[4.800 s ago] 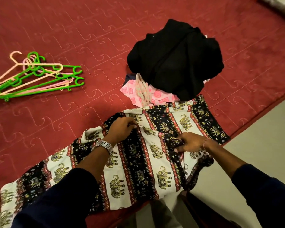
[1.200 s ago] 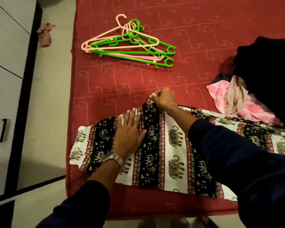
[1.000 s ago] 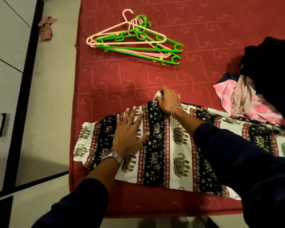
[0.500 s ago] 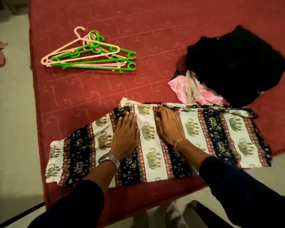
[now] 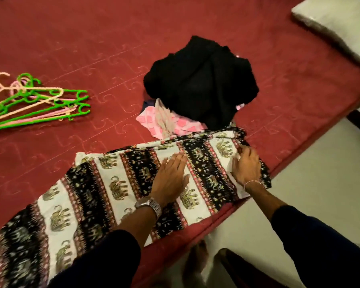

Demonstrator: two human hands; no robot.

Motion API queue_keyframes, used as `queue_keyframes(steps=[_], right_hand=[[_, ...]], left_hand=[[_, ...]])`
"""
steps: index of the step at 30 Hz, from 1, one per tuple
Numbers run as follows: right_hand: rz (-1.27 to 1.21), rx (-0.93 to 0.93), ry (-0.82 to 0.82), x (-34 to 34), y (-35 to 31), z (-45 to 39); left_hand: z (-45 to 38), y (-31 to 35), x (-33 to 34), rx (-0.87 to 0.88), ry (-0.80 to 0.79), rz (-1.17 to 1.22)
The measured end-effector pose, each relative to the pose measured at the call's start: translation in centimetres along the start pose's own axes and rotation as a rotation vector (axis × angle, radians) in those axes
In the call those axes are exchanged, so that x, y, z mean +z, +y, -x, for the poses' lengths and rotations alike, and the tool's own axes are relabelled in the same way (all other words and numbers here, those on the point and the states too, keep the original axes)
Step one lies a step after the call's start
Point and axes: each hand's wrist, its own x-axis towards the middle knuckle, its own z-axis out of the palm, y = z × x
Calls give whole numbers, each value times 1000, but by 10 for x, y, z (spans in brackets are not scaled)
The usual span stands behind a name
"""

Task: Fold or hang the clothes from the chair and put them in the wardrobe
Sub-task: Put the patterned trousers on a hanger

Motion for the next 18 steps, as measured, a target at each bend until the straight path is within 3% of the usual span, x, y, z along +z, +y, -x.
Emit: queue_keyframes(steps=[3,6,9,12,14,16,18], right_hand=[[-60,135,-54,-11,26,-26],[-52,137,-144,-15,38,-49],[-222,152,-314,-21,36,-66],[-347,46,-409,-36,26,-61],[-372,-74,-353,-44,17,-49],[-375,-175,-312,-50,3,-36],[-371,-236,-314,-53,-14,-24]], left_hand=[[-26,26,8,19,-42,31],[-44,47,21,44,-97,33],[-56,57,34,29,-136,19],[-60,60,45,-7,-138,9],[-61,60,44,-11,-141,60],[-63,60,35,-29,-131,215],[-66,64,13,-135,-110,621]])
